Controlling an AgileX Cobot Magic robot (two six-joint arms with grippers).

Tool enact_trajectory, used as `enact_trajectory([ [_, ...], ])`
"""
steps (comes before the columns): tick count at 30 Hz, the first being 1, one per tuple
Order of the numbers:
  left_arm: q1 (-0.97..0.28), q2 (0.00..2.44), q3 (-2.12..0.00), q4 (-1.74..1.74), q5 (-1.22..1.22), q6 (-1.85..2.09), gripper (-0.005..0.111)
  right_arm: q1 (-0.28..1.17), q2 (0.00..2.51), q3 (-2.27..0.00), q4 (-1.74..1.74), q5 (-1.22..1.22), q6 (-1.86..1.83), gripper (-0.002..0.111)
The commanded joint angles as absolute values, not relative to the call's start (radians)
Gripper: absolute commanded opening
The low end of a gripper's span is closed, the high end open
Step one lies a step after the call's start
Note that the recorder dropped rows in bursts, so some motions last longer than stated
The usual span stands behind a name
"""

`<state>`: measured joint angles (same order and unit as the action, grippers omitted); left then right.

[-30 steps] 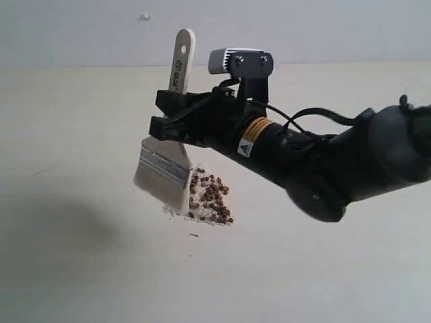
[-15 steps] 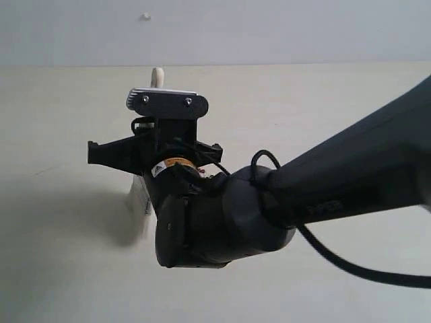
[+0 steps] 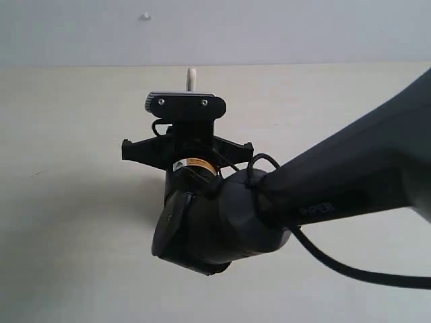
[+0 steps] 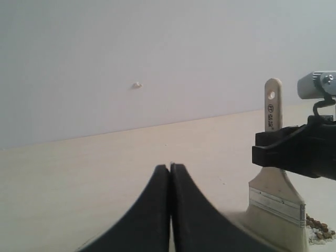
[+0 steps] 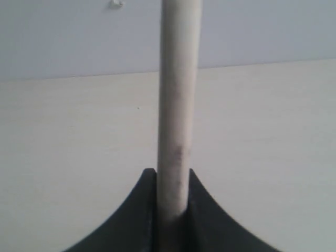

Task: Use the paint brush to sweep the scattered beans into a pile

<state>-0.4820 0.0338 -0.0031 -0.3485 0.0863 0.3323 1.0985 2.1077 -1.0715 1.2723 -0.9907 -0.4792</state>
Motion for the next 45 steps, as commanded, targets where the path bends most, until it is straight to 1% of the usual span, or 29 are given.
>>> enact_trajectory([
  [1, -0.487, 0.028, 0.0, -0.345, 0.088, 0.336, 0.0, 1.105, 2.062, -1.077, 1.281, -1.008, -0.502, 0.0],
  [6, -0.487, 0.028, 0.0, -0.345, 0.088, 0.336, 0.0, 1.121, 1.996, -1.075, 1.281, -0.985, -0.513, 0.0],
  [8, -0.487, 0.028, 0.0, -0.345, 0.088, 0.336, 0.0, 1.121, 1.962, -1.075, 1.312, -0.994, -0.634, 0.0],
  [14, -0.487, 0.028, 0.0, -0.345, 0.088, 0.336, 0.0, 1.123, 1.936, -1.073, 1.575, -1.206, -0.939, 0.0],
  [16, -0.487, 0.028, 0.0, -0.345, 0.088, 0.336, 0.0, 1.123, 1.936, -1.073, 1.647, -1.221, -1.001, 0.0],
  [22, -0.487, 0.028, 0.0, -0.345, 0.088, 0.336, 0.0, 1.123, 1.954, -1.046, 1.675, -1.221, -1.007, 0.0],
  [31, -0.487, 0.028, 0.0, -0.345, 0.088, 0.336, 0.0, 1.123, 2.092, -1.043, 1.597, -1.221, -1.019, 0.0],
  [45, -0.487, 0.028, 0.0, -0.345, 0.088, 0.336, 0.0, 1.123, 2.123, -1.043, 1.475, -1.206, -0.797, 0.0],
])
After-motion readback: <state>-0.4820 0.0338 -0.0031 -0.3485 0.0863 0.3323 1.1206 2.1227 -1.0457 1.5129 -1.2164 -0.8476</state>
